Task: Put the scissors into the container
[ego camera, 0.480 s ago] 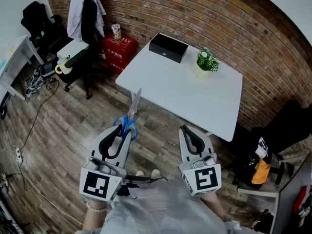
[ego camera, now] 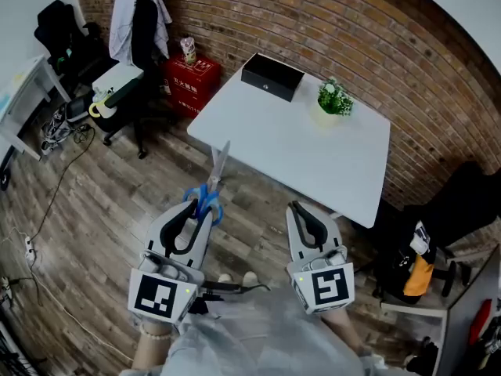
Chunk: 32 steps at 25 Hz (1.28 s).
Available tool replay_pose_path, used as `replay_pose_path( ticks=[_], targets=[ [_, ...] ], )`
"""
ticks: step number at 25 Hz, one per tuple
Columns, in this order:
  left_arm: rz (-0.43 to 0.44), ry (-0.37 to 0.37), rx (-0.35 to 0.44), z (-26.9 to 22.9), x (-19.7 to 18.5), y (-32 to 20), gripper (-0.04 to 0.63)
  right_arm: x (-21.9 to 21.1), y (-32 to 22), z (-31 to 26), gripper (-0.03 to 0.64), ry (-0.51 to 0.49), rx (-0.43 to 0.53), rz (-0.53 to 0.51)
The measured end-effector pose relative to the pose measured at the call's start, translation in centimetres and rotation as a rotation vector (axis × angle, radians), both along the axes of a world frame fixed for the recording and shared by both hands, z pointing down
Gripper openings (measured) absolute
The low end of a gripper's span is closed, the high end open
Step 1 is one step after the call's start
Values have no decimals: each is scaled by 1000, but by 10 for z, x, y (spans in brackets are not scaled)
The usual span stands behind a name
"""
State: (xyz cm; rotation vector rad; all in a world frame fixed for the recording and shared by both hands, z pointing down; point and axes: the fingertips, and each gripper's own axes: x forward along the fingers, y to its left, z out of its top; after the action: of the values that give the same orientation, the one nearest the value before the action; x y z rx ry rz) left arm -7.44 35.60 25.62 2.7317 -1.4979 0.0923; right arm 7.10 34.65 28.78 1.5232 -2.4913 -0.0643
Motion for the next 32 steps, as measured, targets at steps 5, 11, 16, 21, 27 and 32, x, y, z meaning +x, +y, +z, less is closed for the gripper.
replay_pose_path(
  ticks=[5,11,16,21,27,32],
  targets=[
    [9,4,-3,0,-4,-4,97,-4,-5,-6,51,11,47,18],
    [31,6,6,-2,-9,-9,97,-11,-6,-6,51,30,66,42],
    [53,11,24,-6,-18,-9,97,-20,-3,-6,51,19,66,69],
    [68,11,32,-8,-30,-3,97,-32,3,-5,51,10,74,87],
    [69,13,51,-10,-35,-1,97,-38,13,8,51,14,14,87],
    [54,28,55,-11,-41,-9,97,-39,3,7,51,25,22,87]
  ],
)
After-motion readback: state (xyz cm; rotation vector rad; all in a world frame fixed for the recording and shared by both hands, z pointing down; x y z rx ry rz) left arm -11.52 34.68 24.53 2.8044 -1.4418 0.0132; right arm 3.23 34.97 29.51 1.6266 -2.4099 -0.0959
